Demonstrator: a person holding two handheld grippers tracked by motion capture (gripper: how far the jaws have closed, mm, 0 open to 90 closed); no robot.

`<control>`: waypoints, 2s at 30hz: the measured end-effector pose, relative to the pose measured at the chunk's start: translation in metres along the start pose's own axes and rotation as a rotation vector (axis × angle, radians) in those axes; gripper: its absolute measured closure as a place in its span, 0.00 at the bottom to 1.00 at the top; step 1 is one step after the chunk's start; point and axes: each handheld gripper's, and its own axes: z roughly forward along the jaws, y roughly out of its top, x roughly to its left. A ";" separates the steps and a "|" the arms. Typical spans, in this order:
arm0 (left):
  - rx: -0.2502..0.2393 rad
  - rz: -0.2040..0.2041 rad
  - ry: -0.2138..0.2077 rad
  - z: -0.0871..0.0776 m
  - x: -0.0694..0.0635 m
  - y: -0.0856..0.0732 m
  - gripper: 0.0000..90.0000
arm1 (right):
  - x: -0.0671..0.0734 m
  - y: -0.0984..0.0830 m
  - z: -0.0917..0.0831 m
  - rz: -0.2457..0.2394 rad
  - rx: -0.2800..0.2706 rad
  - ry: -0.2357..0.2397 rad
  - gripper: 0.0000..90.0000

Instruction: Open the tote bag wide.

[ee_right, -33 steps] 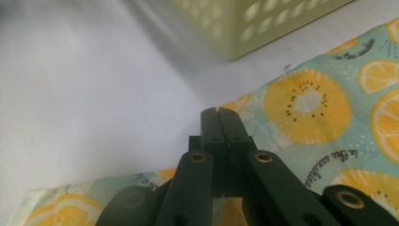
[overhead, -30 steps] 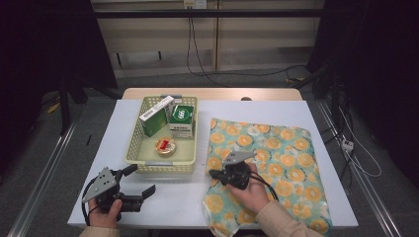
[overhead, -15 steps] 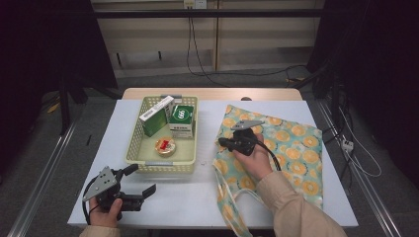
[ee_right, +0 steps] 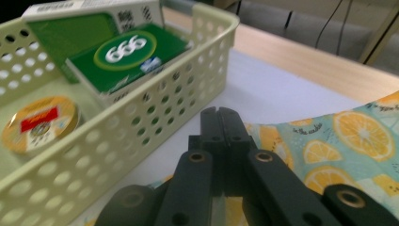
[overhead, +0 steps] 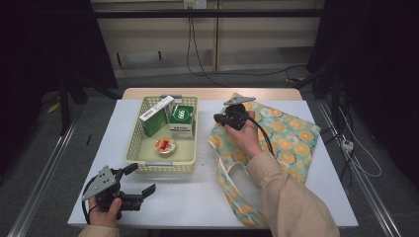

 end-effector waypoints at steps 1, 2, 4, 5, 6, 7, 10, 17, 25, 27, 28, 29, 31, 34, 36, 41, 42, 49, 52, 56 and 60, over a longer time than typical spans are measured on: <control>0.001 0.001 -0.001 0.000 0.000 0.000 0.04 | -0.001 0.001 0.001 0.010 -0.022 -0.003 0.99; 0.001 0.002 -0.001 0.000 0.000 0.000 0.04 | -0.001 0.000 0.002 -0.001 -0.026 -0.014 0.86; -0.002 0.003 -0.002 -0.001 -0.001 0.001 0.04 | 0.000 -0.001 0.002 -0.007 -0.009 -0.020 0.82; -0.003 0.006 -0.004 -0.001 -0.001 0.001 0.04 | 0.000 -0.003 0.001 -0.002 0.007 0.006 0.78; -0.003 0.005 -0.003 -0.001 -0.001 0.001 0.04 | 0.001 -0.005 -0.001 0.006 0.014 0.014 0.75; -0.002 0.003 -0.003 -0.001 -0.001 0.001 0.04 | 0.002 -0.007 -0.005 0.005 0.020 0.019 0.68; 0.000 0.002 -0.001 -0.001 0.000 0.000 0.04 | 0.005 -0.014 -0.019 0.008 0.036 0.049 0.58; 0.006 0.007 0.009 0.001 -0.002 0.000 0.04 | 0.023 -0.039 -0.051 -0.058 0.118 0.125 0.45; 0.012 0.006 0.014 0.001 -0.003 -0.001 0.04 | 0.054 -0.064 -0.087 -0.124 0.149 0.214 0.46; 0.016 0.008 0.016 0.001 -0.003 -0.001 0.04 | 0.061 -0.069 -0.094 -0.125 0.148 0.239 0.46; 0.016 0.010 0.017 0.001 -0.003 -0.001 0.04 | 0.064 -0.071 -0.097 -0.132 0.151 0.244 0.46; 0.016 0.013 0.016 0.001 -0.003 0.000 0.04 | 0.068 -0.073 -0.099 -0.145 0.154 0.246 0.46; 0.016 0.015 0.019 0.001 -0.003 0.000 0.04 | 0.073 -0.078 -0.104 -0.150 0.161 0.255 0.46; 0.014 0.015 0.018 0.000 -0.003 0.000 0.04 | 0.078 -0.084 -0.108 -0.143 0.159 0.282 0.46; 0.015 0.011 0.019 0.001 -0.003 -0.001 0.04 | 0.081 -0.088 -0.111 -0.150 0.155 0.280 0.46; 0.017 0.005 0.018 0.001 -0.002 -0.001 0.04 | 0.085 -0.098 -0.112 -0.130 0.145 0.306 0.46; 0.017 0.004 0.018 0.001 -0.002 -0.001 0.04 | 0.087 -0.100 -0.112 -0.126 0.158 0.314 0.46; 0.018 0.008 0.013 0.001 -0.003 -0.001 0.04 | 0.100 -0.100 -0.120 -0.136 0.132 0.375 0.47; 0.018 0.009 0.011 0.001 -0.002 -0.001 0.04 | 0.109 -0.102 -0.119 -0.163 0.142 0.399 0.47; 0.011 0.006 0.016 0.001 -0.002 -0.001 0.04 | 0.116 -0.107 -0.114 -0.194 0.172 0.410 0.47; 0.004 0.005 0.018 -0.001 -0.001 -0.001 0.04 | 0.117 -0.111 -0.112 -0.199 0.184 0.418 0.49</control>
